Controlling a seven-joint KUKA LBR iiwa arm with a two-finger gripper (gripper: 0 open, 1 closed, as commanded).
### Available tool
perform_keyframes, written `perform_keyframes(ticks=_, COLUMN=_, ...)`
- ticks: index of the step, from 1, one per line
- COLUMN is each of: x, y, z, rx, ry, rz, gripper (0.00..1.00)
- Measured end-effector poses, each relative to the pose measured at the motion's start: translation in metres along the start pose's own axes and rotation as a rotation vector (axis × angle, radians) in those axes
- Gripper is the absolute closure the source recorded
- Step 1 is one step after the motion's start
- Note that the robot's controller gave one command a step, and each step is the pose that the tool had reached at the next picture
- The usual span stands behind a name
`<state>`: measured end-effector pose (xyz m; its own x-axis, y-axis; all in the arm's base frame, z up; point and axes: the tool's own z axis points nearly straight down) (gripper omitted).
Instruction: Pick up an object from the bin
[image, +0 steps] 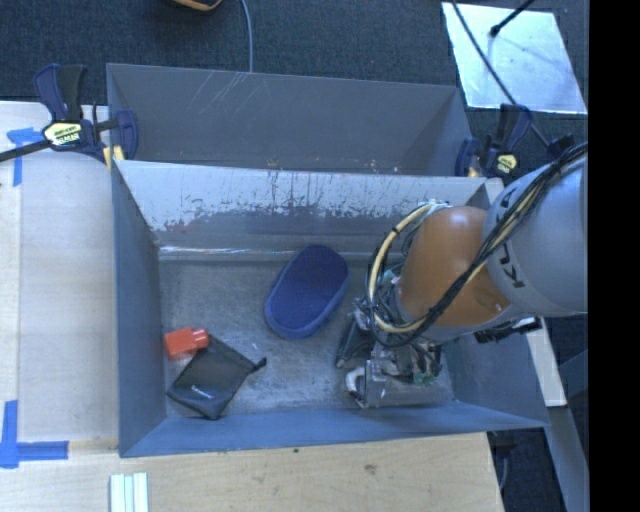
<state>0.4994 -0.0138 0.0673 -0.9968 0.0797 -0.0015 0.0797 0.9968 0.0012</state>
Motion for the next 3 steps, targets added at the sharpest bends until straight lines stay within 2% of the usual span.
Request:
perform_keyframes(ticks=1, x=-0.003, y=-0.002, z=-0.005, rx=0.001, ry=-0.008, rz=0.001, gripper=1.00)
perform_keyframes(ticks=2, x=0.005, y=0.037, z=-0.129, rx=-0.001, ry=-0.005, rz=-0.017, gripper=1.00)
perform_keyframes(ticks=3, x=0.016, y=0.015, z=-0.203, rx=0.001, ry=-0.001, rz=-0.567, gripper=1.00)
